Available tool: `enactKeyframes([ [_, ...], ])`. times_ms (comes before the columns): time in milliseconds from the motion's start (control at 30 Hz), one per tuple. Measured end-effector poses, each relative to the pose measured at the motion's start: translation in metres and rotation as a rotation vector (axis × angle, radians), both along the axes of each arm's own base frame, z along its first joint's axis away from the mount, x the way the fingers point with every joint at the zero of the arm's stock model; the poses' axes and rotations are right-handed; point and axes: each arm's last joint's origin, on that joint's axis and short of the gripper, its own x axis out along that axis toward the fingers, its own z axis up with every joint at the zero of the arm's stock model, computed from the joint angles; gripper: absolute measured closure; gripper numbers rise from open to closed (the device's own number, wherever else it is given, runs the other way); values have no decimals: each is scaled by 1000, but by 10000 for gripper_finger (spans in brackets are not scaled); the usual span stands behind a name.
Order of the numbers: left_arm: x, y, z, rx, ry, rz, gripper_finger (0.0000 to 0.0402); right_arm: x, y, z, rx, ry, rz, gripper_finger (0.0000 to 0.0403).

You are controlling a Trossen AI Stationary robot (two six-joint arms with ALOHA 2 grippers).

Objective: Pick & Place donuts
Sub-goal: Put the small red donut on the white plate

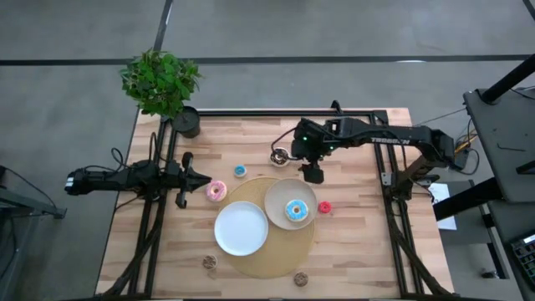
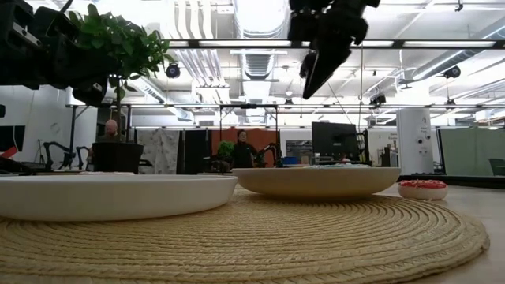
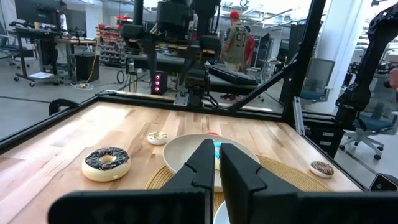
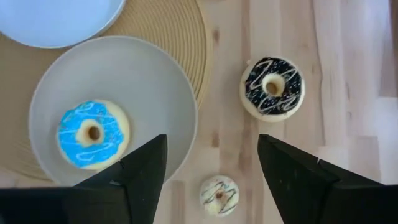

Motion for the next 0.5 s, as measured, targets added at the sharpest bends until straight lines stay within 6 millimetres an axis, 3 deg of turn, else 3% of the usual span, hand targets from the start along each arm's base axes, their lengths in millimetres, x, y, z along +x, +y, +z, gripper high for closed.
enactKeyframes([
  [500, 0, 0, 0, 0, 2, 0, 402, -71, 18, -15, 26, -33, -112, 165],
])
